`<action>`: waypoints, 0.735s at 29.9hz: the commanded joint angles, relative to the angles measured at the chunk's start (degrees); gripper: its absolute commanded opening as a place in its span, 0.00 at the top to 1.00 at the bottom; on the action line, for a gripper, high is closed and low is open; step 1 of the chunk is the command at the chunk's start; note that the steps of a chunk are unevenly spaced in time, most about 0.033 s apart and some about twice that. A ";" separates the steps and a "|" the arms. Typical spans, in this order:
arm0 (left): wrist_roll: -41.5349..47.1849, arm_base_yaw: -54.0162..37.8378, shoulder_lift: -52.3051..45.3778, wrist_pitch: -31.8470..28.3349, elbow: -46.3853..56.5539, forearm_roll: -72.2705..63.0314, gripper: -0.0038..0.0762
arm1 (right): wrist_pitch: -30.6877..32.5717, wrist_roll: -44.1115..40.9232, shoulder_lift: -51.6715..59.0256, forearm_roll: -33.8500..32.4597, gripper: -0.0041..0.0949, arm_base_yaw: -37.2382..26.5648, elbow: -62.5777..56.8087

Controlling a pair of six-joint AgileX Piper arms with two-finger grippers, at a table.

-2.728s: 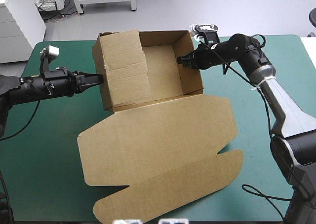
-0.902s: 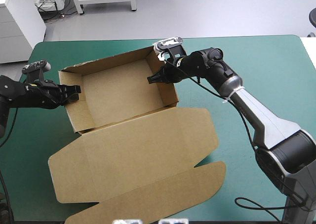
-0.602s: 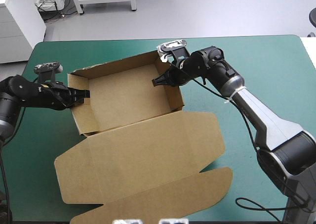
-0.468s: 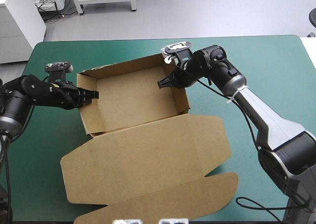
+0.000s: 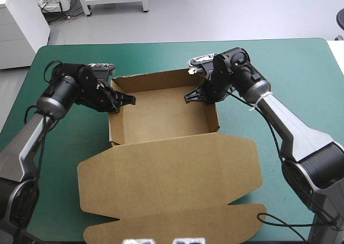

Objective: Fold the box

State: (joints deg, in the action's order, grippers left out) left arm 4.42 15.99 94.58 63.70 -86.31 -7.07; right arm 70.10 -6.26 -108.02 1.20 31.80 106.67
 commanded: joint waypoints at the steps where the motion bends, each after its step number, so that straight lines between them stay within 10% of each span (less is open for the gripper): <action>1: 0.09 4.21 1.19 -4.73 -5.07 -4.62 0.96 | 1.49 3.50 2.07 11.05 0.97 1.63 1.23; 22: -0.47 6.28 9.13 -2.00 -5.83 -1.86 0.94 | 0.97 5.48 -7.63 8.93 0.97 1.63 1.10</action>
State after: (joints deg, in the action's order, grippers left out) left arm 6.88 20.13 105.88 66.64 -90.19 -1.73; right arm 70.84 -6.41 -117.12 1.66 31.08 106.54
